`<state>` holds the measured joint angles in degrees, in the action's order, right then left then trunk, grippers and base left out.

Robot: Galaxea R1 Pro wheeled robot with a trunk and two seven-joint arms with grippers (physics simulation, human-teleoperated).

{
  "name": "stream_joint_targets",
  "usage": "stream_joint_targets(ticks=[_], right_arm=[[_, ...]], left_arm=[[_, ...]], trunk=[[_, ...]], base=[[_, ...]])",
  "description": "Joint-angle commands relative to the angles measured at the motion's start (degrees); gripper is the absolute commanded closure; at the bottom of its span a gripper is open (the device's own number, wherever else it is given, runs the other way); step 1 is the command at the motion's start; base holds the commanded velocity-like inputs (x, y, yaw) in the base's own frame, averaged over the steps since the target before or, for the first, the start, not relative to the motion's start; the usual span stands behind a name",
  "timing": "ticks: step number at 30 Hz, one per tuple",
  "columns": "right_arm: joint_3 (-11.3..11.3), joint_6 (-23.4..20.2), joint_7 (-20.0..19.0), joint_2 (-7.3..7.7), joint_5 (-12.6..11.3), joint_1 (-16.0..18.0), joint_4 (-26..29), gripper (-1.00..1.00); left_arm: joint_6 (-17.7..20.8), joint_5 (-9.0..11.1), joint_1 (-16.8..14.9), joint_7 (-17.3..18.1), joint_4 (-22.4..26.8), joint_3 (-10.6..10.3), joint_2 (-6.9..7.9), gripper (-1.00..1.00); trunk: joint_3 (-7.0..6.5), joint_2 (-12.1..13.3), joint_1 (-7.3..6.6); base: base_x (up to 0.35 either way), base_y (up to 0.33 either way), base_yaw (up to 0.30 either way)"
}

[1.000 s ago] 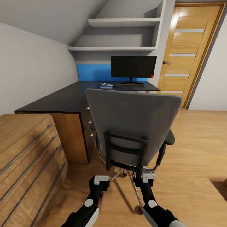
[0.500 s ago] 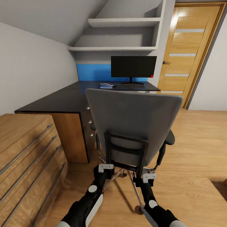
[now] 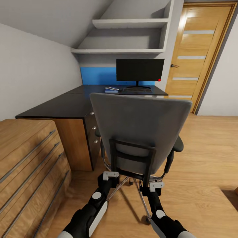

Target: In the bedroom, organize the workspace by keeping the computer under the desk, ensuring the monitor is on the desk, placing the keyboard on the desk next to the monitor, placing the mouse on the desk next to the keyboard, moving the folder from the swivel chair onto the desk next to the mouse, stacking the notebook on top of the folder with the pen on top of the notebook, and positioning the swivel chair next to the desk.

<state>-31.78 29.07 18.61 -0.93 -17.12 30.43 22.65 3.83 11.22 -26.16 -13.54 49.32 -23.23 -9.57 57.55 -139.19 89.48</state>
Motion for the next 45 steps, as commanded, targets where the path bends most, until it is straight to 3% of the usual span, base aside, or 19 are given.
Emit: stream_joint_targets(ticks=[1,7,12,25,45], right_arm=[[-0.47,0.20,0.48,0.04,-0.38,0.06,-0.05,-1.00],[-0.41,0.20,0.48,0.20,-0.37,0.06,-0.05,-1.00],[-0.41,0.20,0.39,1.26,-0.37,0.06,0.08,-1.00],[-0.46,0.20,0.37,1.37,-0.37,0.06,0.12,-1.00],[-0.43,0.20,0.37,1.37,-0.37,0.06,0.07,-1.00]], left_arm=[[0.23,0.43,-0.04,-0.42,0.09,-0.26,0.06,-1.00],[0.17,0.39,-0.04,-0.36,0.01,-0.31,0.07,-1.00],[0.13,0.38,-0.04,-0.33,-0.01,-0.36,0.08,-1.00],[0.20,0.24,-0.04,-0.35,-0.10,-0.41,0.08,-1.00],[0.21,0.12,-0.04,-0.35,-0.10,-0.41,0.11,-1.00]], trunk=[[0.05,-0.02,-0.01],[0.05,-0.02,-0.01],[0.04,-0.02,-0.01],[-0.07,-0.02,-0.01],[0.26,-0.02,-0.01]], base=[[0.000,0.000,0.030],[0.000,0.000,0.025],[0.000,0.000,-0.140],[0.006,0.000,-0.099],[0.262,0.000,0.036]])
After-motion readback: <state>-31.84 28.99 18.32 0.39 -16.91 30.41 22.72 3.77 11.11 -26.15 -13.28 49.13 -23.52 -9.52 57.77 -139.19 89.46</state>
